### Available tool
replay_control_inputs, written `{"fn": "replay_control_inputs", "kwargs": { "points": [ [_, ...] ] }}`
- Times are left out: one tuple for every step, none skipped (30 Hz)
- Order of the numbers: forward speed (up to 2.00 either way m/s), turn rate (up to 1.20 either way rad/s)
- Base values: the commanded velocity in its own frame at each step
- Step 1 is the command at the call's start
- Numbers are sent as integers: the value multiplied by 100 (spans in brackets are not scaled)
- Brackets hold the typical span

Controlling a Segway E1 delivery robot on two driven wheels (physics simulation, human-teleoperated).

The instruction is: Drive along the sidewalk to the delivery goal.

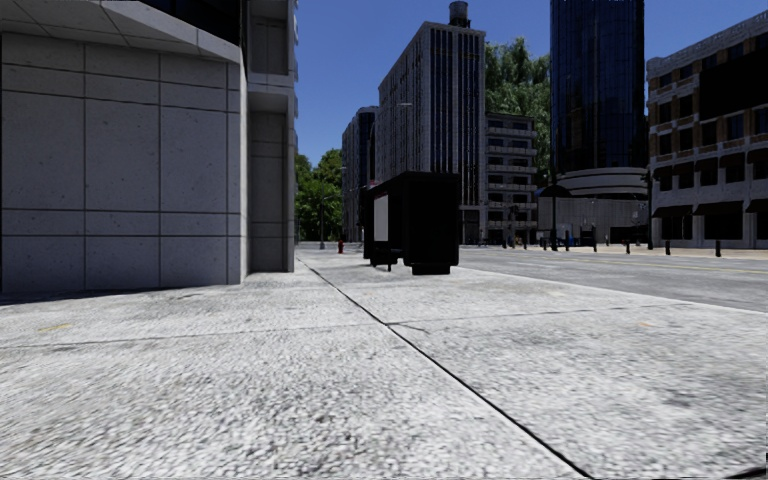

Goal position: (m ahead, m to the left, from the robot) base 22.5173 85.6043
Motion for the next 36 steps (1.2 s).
{"fn": "replay_control_inputs", "kwargs": {
  "points": [
    [200, 0],
    [200, 0],
    [200, 0],
    [200, 0],
    [200, 0],
    [200, 0],
    [200, 0],
    [200, 0],
    [200, 0],
    [200, 0],
    [200, 0],
    [200, 0],
    [200, 0],
    [200, 0],
    [200, 0],
    [200, 0],
    [200, 0],
    [200, 0],
    [200, 0],
    [200, 0],
    [200, 0],
    [200, 2],
    [200, 2],
    [200, 20],
    [200, 32],
    [200, 36],
    [200, 36],
    [200, 37],
    [200, 37],
    [200, 37],
    [200, 37],
    [200, 37],
    [200, 34],
    [200, 0],
    [200, 0],
    [200, 0]
  ]
}}
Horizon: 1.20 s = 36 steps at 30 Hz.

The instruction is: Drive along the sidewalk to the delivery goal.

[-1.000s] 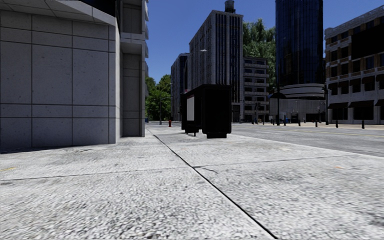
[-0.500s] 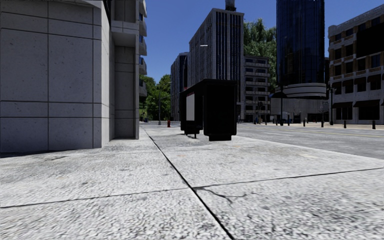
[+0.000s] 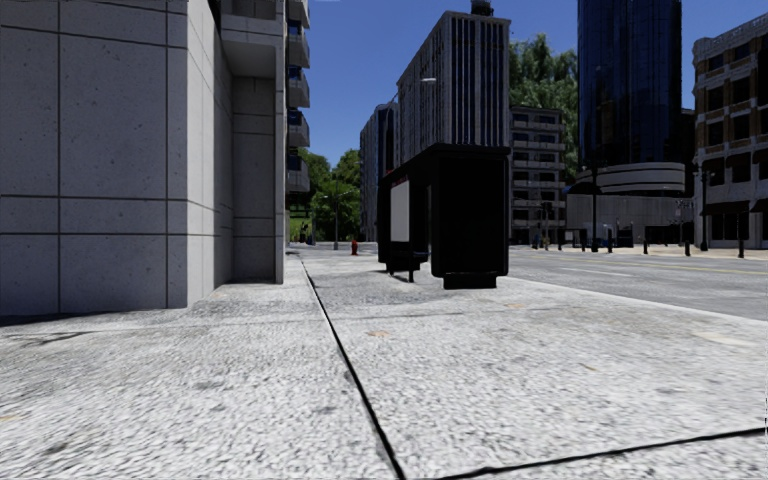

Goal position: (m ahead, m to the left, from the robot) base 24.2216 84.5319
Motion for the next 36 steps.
{"fn": "replay_control_inputs", "kwargs": {
  "points": [
    [200, 0],
    [200, 0],
    [200, 0],
    [200, 0],
    [200, 0],
    [200, 0],
    [200, 0],
    [200, 0],
    [200, 8],
    [200, 20],
    [200, 43],
    [200, 43],
    [200, 44],
    [200, 44],
    [200, 44],
    [200, 44],
    [200, 44],
    [200, 44],
    [200, 44],
    [200, 44],
    [200, 44],
    [200, 44],
    [200, 44],
    [200, 44],
    [200, 44],
    [200, 44],
    [200, 44],
    [200, 32],
    [200, 22],
    [200, 22],
    [200, 19],
    [200, 17],
    [200, 17],
    [200, 1],
    [200, 0],
    [200, 0]
  ]
}}
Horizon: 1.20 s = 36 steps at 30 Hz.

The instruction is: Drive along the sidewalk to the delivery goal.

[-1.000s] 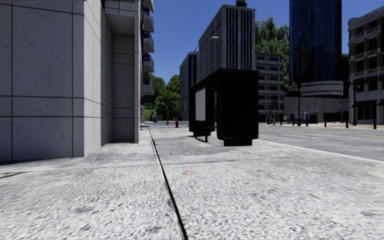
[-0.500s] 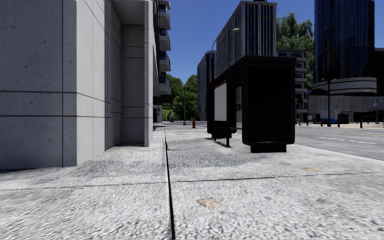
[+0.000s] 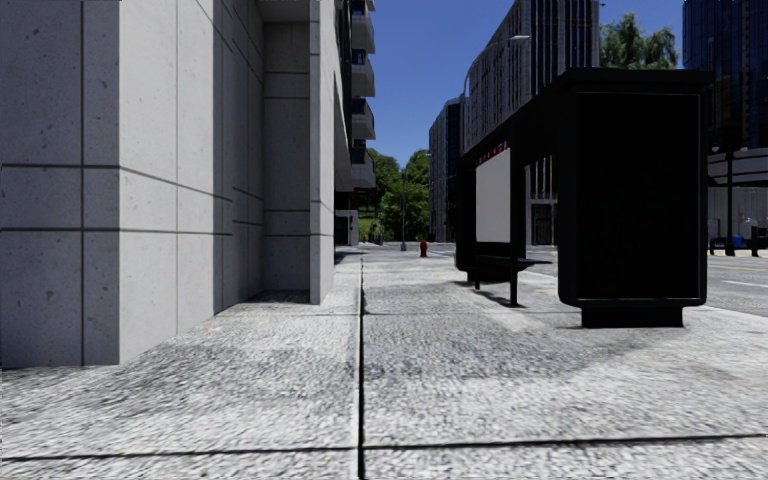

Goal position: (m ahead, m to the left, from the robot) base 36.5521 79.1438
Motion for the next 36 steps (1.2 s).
{"fn": "replay_control_inputs", "kwargs": {
  "points": [
    [200, 0],
    [200, 0],
    [200, 0],
    [200, 0],
    [200, 0],
    [200, 0],
    [200, 0],
    [200, 0],
    [200, 0],
    [200, 0],
    [200, 0],
    [200, 0],
    [200, 0],
    [200, 0],
    [200, 0],
    [200, 0],
    [200, 0],
    [200, 0],
    [200, 0],
    [200, 0],
    [200, 0],
    [200, 0],
    [200, 0],
    [200, 0],
    [200, 0],
    [200, 0],
    [200, 0],
    [200, 0],
    [200, 0],
    [200, 0],
    [200, 0],
    [200, 0],
    [200, 0],
    [200, 0],
    [200, 0],
    [200, 0]
  ]
}}
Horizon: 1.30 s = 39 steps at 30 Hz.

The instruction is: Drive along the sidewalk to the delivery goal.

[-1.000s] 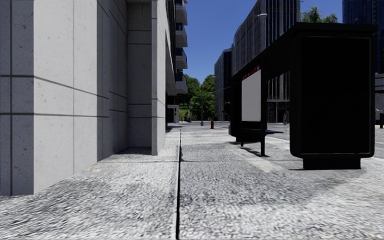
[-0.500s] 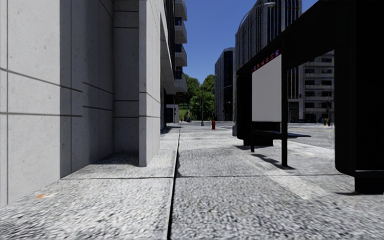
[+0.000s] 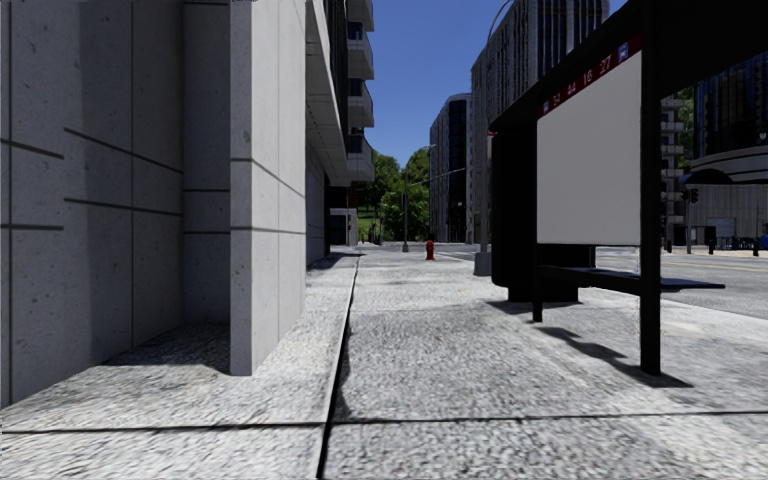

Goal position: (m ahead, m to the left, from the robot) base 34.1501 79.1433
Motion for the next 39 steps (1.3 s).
{"fn": "replay_control_inputs", "kwargs": {
  "points": [
    [200, 0],
    [200, 0],
    [200, 0],
    [200, 0],
    [200, 0],
    [200, 0],
    [200, 0],
    [200, 0],
    [200, 0],
    [200, 0],
    [200, 0],
    [200, 0],
    [200, 0],
    [200, 0],
    [200, 0],
    [200, 0],
    [200, 0],
    [200, 0],
    [200, 0],
    [200, 0],
    [200, 0],
    [200, 0],
    [200, 0],
    [200, 0],
    [200, 0],
    [200, 0],
    [200, 0],
    [200, 0],
    [200, 0],
    [200, 0],
    [200, 0],
    [200, 0],
    [200, 0],
    [200, 0],
    [200, 0],
    [200, 0],
    [200, 0],
    [200, 0],
    [200, 0]
  ]
}}
